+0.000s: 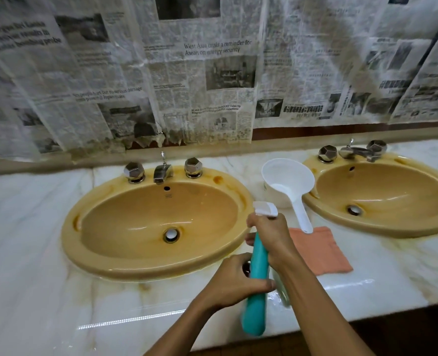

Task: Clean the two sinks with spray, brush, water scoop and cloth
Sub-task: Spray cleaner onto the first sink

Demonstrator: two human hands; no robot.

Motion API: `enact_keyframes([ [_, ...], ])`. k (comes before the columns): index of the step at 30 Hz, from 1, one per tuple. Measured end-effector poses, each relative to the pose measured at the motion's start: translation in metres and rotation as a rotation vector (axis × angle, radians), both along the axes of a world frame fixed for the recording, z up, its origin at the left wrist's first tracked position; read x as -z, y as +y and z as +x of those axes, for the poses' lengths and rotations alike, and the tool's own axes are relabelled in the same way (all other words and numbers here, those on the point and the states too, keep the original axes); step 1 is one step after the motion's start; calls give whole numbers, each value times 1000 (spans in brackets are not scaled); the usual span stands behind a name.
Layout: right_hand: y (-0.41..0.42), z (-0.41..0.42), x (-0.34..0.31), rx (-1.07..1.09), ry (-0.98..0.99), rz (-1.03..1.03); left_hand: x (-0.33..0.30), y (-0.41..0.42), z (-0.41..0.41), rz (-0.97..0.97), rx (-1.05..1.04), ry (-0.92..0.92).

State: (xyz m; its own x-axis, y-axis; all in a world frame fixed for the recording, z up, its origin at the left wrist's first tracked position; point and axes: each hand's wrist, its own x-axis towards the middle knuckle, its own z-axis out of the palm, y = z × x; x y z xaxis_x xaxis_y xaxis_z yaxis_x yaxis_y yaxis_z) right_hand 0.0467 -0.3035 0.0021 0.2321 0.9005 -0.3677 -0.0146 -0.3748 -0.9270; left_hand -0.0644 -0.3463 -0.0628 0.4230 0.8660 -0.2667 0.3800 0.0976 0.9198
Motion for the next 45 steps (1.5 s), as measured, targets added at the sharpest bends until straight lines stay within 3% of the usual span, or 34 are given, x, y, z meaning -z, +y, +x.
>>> enact_keyframes([
  [8,22,-3,-5,8,-185,53,-7,14,0,72,-77,-15],
  [24,51,-20,-28,-71,-146,89,-21,36,-4,81,-202,-34],
  [34,58,-59,-38,-194,-146,97,-27,40,-40,88,-265,-78],
  [45,28,-116,-14,-175,-114,68,-12,3,-97,43,-299,-49],
])
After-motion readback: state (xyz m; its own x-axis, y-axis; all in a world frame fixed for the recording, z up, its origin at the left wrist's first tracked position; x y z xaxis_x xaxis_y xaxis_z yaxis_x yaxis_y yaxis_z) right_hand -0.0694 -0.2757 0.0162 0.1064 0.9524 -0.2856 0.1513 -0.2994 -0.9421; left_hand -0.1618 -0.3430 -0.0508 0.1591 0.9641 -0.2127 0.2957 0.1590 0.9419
